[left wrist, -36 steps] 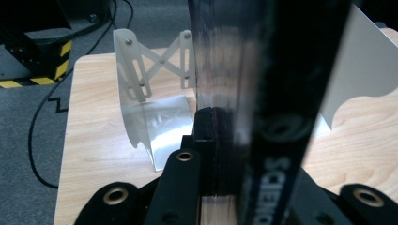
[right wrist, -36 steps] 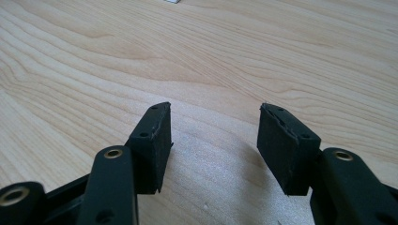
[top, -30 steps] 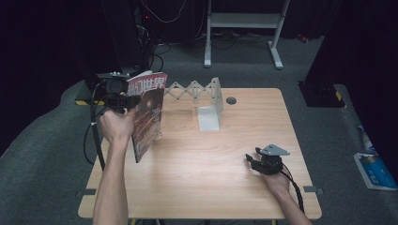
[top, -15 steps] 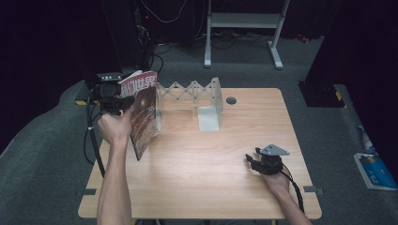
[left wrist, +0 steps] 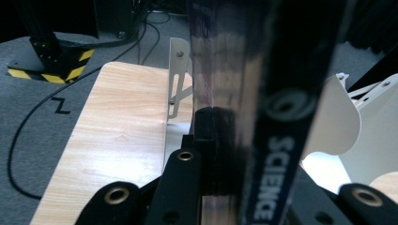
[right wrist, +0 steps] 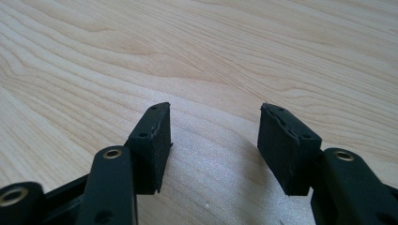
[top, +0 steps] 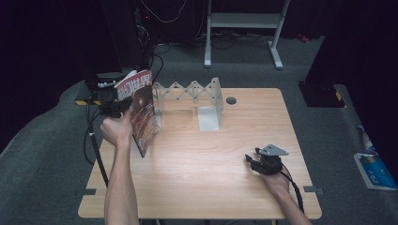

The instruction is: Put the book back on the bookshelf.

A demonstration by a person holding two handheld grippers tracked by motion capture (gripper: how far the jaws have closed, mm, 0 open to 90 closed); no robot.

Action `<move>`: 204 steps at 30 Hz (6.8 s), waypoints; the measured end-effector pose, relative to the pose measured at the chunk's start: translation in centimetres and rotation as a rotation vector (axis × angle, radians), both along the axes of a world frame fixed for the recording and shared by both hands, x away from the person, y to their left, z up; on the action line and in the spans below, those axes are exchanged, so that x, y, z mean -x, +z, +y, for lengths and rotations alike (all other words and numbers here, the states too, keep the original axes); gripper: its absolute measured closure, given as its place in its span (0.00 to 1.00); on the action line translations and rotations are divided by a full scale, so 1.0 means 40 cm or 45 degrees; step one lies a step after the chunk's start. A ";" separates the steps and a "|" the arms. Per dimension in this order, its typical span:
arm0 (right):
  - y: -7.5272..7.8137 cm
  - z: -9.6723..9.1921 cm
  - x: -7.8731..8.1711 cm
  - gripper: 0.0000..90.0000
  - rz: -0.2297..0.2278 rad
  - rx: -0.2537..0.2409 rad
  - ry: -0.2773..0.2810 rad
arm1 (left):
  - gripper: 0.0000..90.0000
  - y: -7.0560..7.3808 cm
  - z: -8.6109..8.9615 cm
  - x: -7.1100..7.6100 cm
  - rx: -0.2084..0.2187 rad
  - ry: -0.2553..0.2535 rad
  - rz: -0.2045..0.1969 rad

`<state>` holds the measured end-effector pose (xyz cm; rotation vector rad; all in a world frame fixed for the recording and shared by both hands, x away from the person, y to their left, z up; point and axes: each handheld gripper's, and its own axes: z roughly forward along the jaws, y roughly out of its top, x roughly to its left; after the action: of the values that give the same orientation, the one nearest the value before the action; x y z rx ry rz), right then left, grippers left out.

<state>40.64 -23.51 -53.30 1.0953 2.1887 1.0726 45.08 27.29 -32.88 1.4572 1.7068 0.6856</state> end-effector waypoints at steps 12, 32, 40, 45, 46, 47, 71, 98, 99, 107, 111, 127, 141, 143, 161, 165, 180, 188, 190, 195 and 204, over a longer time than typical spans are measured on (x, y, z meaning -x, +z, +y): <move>-0.001 0.002 0.001 0.49 0.001 0.012 -0.001 | 0.93 -0.020 -0.020 -0.028 0.005 0.005 -0.052; -0.001 0.002 0.001 0.49 0.008 0.007 -0.007 | 0.92 -0.051 -0.049 -0.065 -0.041 0.000 -0.083; -0.001 0.002 0.002 0.49 0.004 0.009 -0.003 | 0.91 -0.036 -0.064 -0.085 -0.109 -0.064 0.034; -0.001 0.003 0.002 0.49 0.002 0.010 -0.002 | 0.90 -0.028 -0.073 -0.095 -0.125 -0.096 0.103; -0.001 0.003 0.002 0.49 0.003 0.010 -0.002 | 0.90 -0.027 -0.073 -0.098 -0.126 -0.102 0.120; -0.001 0.003 0.002 0.49 0.003 0.010 -0.001 | 0.90 -0.025 -0.073 -0.099 -0.126 -0.104 0.132; 0.000 0.005 0.004 0.49 -0.008 0.026 -0.004 | 0.93 0.005 -0.045 -0.100 -0.117 -0.168 0.298; 0.000 0.004 0.005 0.49 -0.010 0.026 -0.015 | 0.93 -0.029 -0.038 -0.074 -0.080 -0.042 0.043; 0.000 0.004 0.005 0.49 -0.010 0.025 -0.015 | 0.93 -0.032 -0.038 -0.074 -0.080 -0.040 0.036; -0.001 0.004 0.004 0.49 -0.010 0.023 -0.016 | 0.93 -0.059 -0.045 -0.070 -0.063 -0.004 -0.040; -0.001 0.005 0.004 0.49 -0.010 0.021 -0.016 | 0.93 -0.075 -0.045 -0.070 -0.026 0.020 -0.074; -0.001 0.005 0.004 0.49 -0.007 0.016 -0.017 | 0.90 -0.090 -0.027 -0.070 -0.084 0.006 -0.038; -0.002 0.006 0.004 0.49 -0.005 0.012 -0.019 | 0.84 -0.096 0.005 -0.065 -0.133 -0.004 0.049; -0.002 0.006 0.004 0.49 -0.006 0.012 -0.019 | 0.83 -0.096 0.007 -0.064 -0.142 -0.005 0.056; -0.002 0.006 0.004 0.49 -0.004 0.010 -0.015 | 0.74 -0.099 0.018 -0.051 -0.170 0.004 0.111; -0.002 0.006 0.004 0.49 -0.006 0.011 -0.013 | 0.72 -0.101 0.022 -0.047 -0.159 0.007 0.117; -0.002 0.006 0.004 0.49 -0.008 0.011 -0.012 | 0.59 -0.119 0.041 -0.016 -0.109 0.009 0.130; -0.003 0.006 0.004 0.49 -0.006 0.008 -0.013 | 0.55 -0.122 0.043 -0.003 -0.095 -0.007 0.110; -0.002 0.005 0.003 0.49 -0.006 0.009 -0.012 | 0.55 -0.119 0.040 0.002 -0.099 -0.022 0.104; -0.002 0.005 0.004 0.49 -0.005 0.009 -0.013 | 0.53 -0.109 0.033 0.015 -0.099 -0.049 0.074; -0.002 0.005 0.003 0.49 -0.004 0.008 -0.011 | 0.53 -0.104 0.030 0.042 -0.100 -0.081 0.030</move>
<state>40.52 -23.31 -53.39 1.0988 2.1818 1.0626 43.41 28.49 -37.04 1.5730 1.6599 0.7108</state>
